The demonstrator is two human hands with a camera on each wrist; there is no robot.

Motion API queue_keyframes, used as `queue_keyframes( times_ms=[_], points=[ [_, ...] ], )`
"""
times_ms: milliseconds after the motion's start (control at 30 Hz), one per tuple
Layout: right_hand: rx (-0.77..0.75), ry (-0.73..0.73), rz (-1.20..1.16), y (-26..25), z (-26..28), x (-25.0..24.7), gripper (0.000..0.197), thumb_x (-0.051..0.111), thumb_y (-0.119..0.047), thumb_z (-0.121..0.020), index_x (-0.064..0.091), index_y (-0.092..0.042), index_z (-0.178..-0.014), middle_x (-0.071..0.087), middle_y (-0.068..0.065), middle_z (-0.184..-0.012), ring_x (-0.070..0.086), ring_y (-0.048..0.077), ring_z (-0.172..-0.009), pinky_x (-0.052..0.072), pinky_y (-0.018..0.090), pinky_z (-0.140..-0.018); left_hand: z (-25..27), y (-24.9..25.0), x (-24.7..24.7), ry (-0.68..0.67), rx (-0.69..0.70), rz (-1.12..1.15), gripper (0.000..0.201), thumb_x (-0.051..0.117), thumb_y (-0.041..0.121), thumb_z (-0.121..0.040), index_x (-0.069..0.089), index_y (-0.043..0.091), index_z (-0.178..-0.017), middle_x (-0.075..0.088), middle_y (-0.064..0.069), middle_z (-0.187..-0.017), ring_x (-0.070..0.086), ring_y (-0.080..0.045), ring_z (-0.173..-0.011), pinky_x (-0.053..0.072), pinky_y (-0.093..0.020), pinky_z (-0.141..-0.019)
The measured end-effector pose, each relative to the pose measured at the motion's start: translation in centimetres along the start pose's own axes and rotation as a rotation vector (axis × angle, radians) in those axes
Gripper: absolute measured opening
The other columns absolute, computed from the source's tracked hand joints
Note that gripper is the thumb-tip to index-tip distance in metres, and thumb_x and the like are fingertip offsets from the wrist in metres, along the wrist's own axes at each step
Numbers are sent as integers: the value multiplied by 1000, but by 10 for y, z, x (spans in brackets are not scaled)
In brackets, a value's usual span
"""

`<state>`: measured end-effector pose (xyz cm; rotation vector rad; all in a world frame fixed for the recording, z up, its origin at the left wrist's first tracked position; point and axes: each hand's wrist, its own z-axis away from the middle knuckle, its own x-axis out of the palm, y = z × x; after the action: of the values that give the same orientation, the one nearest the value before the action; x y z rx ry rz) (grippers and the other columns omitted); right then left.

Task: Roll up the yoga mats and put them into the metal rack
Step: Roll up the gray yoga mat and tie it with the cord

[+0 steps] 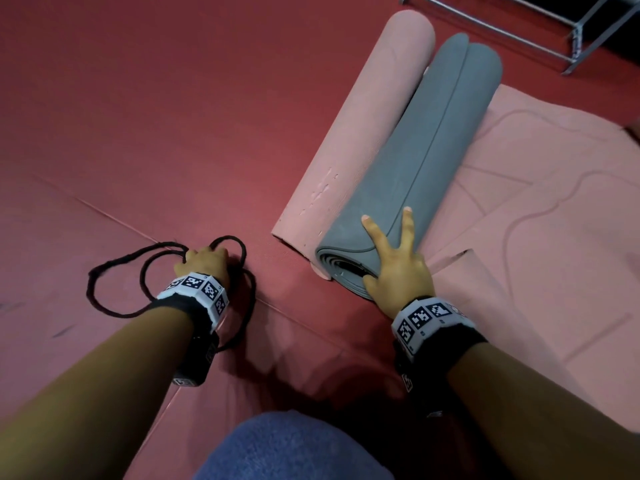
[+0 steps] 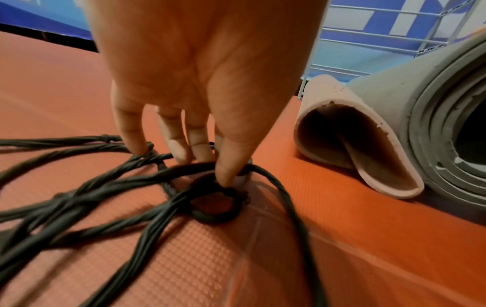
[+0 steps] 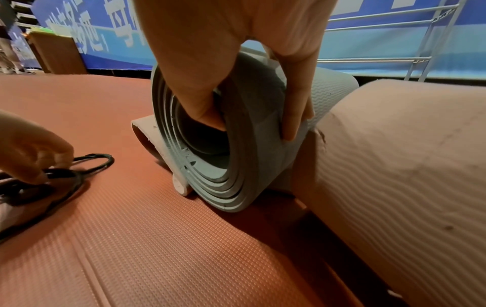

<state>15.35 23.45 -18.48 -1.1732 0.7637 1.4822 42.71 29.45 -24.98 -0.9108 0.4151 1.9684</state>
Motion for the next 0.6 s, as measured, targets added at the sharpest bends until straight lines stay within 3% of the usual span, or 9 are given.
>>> queue_keyframes(
  times_ms=[67, 133, 233, 333, 500, 600],
  points=[
    [9, -7, -23, 3, 1, 2, 97, 69, -28, -84, 2, -54, -149, -27, 9, -159, 57, 35, -97, 49, 36, -88, -4, -3, -1, -26, 27, -3, 43, 52, 48, -88, 55, 34, -129, 55, -7, -126, 48, -34, -120, 45, -45, -97],
    [10, 0, -49, 6, 2, 4, 95, 70, -34, -85, 4, -53, -149, -26, 9, -159, 57, 35, -101, 48, 37, -92, -5, -5, -4, 14, 82, 41, 49, 50, 54, -83, 59, 24, -121, 59, -10, -116, 55, -35, -109, 49, -43, -89],
    [14, -3, -66, 8, 2, 5, 93, 71, -32, -86, 6, -52, -150, -26, 9, -158, 57, 36, -104, 48, 38, -95, 10, 5, -21, 97, 144, 224, 29, 57, 35, -93, 57, 9, -108, 61, -16, -109, 58, -37, -101, 41, -33, -76],
    [24, -3, -64, 6, 3, -1, 93, 70, -24, -87, 8, -52, -150, -26, 7, -159, 56, 36, -104, 50, 38, -91, 19, 21, -40, 177, 176, 352, 23, 49, 22, -98, 54, 3, -111, 63, -22, -110, 58, -39, -103, 36, -33, -75],
    [13, -14, -47, 3, 3, -36, 89, 67, -23, -88, 10, -52, -150, -22, 8, -160, 60, 36, -100, 50, 36, -88, 43, 37, -82, 212, 212, 547, 23, 44, 20, -101, 50, 1, -112, 64, -28, -106, 62, -41, -97, 45, -38, -76],
    [14, -4, -39, 4, 7, -76, 86, 65, -21, -88, 13, -49, -150, -15, 10, -162, 61, 38, -101, 49, 36, -89, 69, 38, -114, 232, 222, 695, 12, 43, 19, -102, 44, 7, -104, 58, -22, -88, 63, -42, -83, 55, -48, -76]
  ],
)
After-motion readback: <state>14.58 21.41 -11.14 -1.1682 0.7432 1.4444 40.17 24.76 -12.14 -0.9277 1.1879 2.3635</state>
